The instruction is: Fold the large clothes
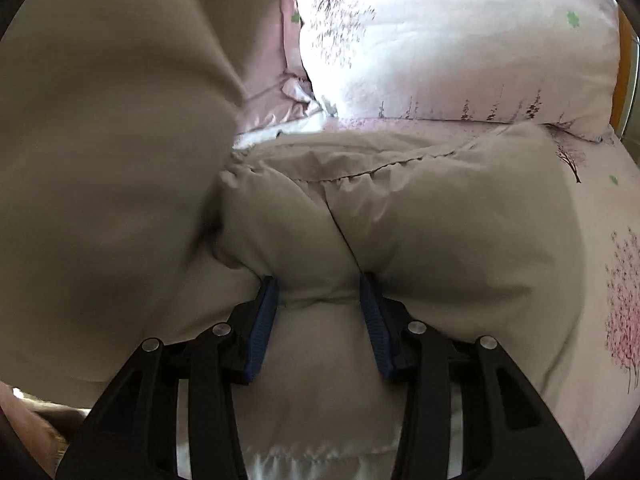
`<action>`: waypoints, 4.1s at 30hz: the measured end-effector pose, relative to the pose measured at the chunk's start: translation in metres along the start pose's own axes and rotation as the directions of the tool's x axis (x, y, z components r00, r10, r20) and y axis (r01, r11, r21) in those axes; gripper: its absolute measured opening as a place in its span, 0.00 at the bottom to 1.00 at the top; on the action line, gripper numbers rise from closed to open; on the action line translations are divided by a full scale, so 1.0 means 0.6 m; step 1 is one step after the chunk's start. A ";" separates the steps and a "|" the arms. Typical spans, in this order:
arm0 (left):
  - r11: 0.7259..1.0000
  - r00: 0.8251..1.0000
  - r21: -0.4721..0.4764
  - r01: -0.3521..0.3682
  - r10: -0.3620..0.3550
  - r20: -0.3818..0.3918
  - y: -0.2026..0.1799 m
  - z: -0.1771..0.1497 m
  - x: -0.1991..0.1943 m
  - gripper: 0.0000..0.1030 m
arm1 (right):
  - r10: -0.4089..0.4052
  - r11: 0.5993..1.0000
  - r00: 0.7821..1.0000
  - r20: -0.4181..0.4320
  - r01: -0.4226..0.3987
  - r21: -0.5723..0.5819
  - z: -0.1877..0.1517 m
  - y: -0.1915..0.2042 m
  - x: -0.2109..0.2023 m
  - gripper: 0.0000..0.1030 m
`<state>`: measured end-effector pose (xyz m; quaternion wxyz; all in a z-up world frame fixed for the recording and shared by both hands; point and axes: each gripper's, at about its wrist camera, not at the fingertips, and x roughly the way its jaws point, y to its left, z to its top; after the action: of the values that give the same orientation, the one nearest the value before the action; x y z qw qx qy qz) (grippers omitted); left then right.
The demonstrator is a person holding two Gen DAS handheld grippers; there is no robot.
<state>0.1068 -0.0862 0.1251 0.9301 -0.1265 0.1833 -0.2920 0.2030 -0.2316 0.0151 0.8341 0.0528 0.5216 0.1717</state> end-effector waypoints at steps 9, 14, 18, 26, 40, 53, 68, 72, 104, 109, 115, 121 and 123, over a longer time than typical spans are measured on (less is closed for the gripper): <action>0.998 0.997 0.025 0.050 -0.049 -0.057 -0.040 -0.022 0.061 0.42 | -0.114 0.993 0.969 0.220 0.104 0.055 -0.077 -0.099 -0.165 0.69; 0.997 0.993 0.051 0.065 -0.060 -0.097 -0.068 -0.040 0.092 0.42 | -0.208 0.969 0.950 0.233 0.169 0.178 -0.104 -0.163 -0.192 0.80; 0.991 0.987 0.111 0.076 -0.059 -0.150 -0.099 -0.066 0.129 0.42 | -0.218 0.951 0.943 0.253 0.147 0.271 -0.104 -0.207 -0.199 0.83; 0.966 0.979 0.250 0.072 -0.020 -0.204 -0.142 -0.118 0.163 0.50 | -0.226 0.947 0.901 0.369 0.115 0.300 -0.097 -0.227 -0.231 0.99; 0.916 0.967 0.384 0.113 -0.012 -0.255 -0.177 -0.173 0.186 0.61 | 0.192 0.966 0.947 0.258 -0.229 0.123 0.034 -0.191 -0.229 0.99; 0.887 0.956 0.443 0.130 0.007 -0.293 -0.191 -0.198 0.202 0.64 | 0.284 0.956 0.959 0.015 -0.284 0.075 0.079 -0.156 -0.117 0.83; 0.880 0.969 0.459 0.118 0.000 -0.249 -0.197 -0.155 0.142 0.67 | 0.283 0.958 0.959 0.009 -0.283 0.033 0.073 -0.128 -0.102 0.21; 0.908 0.985 0.412 0.080 -0.008 -0.173 -0.167 -0.091 0.054 0.77 | 0.254 0.967 0.966 0.040 -0.254 0.011 0.079 -0.120 -0.117 0.18; 0.944 0.878 0.090 -0.316 0.327 -0.349 0.119 -0.036 0.117 0.89 | 0.175 0.960 0.984 0.023 -0.175 0.219 0.026 -0.259 -0.085 0.25; 0.941 0.858 0.124 -0.315 0.338 -0.388 0.113 -0.049 0.131 0.89 | 0.175 0.952 0.984 0.030 -0.177 0.250 0.019 -0.271 -0.084 0.37; 0.931 0.840 0.176 -0.319 0.363 -0.403 0.100 -0.058 0.144 0.89 | 0.010 0.976 0.993 0.122 -0.036 0.216 0.021 -0.259 -0.147 0.38; 0.919 0.834 0.211 -0.334 0.392 -0.389 0.086 -0.065 0.150 0.89 | -0.062 0.998 0.968 0.243 0.054 0.041 0.001 -0.187 -0.205 0.34; 0.919 0.835 0.207 -0.334 0.391 -0.388 0.086 -0.065 0.150 0.89 | -0.091 0.994 0.970 0.227 0.103 -0.040 -0.016 -0.155 -0.195 0.33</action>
<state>0.1846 -0.1029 0.0480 0.9129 0.0378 0.3808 -0.1419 0.1699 -0.3595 0.0855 0.8963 0.0246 0.4211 0.1370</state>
